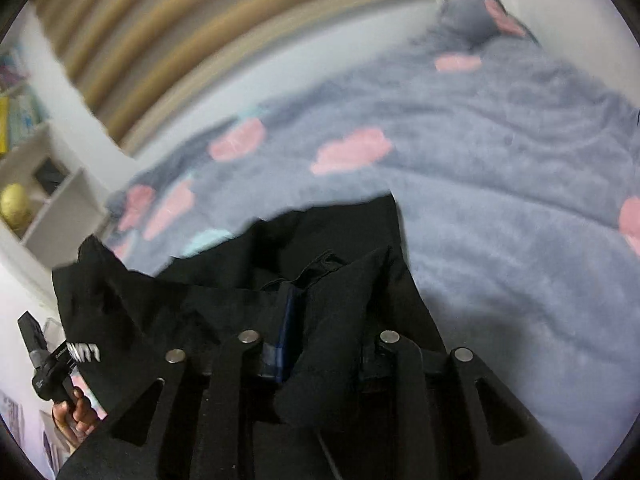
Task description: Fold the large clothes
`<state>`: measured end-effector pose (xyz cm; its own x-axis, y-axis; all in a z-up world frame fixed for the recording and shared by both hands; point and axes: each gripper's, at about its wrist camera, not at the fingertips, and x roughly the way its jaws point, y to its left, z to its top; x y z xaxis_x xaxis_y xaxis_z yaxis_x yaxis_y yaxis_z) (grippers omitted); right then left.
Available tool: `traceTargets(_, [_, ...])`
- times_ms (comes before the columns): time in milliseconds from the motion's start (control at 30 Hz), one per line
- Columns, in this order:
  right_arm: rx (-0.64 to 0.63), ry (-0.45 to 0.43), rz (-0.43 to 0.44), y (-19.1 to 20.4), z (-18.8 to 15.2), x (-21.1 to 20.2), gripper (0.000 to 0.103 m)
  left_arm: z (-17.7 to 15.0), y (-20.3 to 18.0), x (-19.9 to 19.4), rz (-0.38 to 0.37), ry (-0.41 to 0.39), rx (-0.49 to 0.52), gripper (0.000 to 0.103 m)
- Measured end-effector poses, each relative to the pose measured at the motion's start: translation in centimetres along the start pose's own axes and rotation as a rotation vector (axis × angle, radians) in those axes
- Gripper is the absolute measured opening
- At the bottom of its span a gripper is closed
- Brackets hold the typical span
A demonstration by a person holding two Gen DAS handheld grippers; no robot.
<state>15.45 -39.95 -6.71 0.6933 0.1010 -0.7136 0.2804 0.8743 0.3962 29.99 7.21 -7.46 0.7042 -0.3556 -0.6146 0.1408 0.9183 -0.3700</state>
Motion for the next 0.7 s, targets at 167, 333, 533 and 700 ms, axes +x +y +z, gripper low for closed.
traceTargets(167, [0.092,0.084,0.017,-2.3,0.1,5.1,0.033,-1.2,0.8,6.1,0.020,0.115,-0.030,0.017])
traceTargets(333, [0.087,0.092,0.018,-2.6,0.0,6.8,0.034,-1.8,1.3,6.5,-0.002,0.105,-0.031,0.018])
traceTargets(533, [0.082,0.111,0.013,-2.2,0.6,5.8,0.035,-1.7,1.4,6.1,-0.024,0.122,-0.028,0.018])
traceTargets(700, [0.054,0.060,0.033,-1.6,1.4,1.4,0.074,-0.8,1.5,3.3,-0.027,0.120,-0.023,0.021])
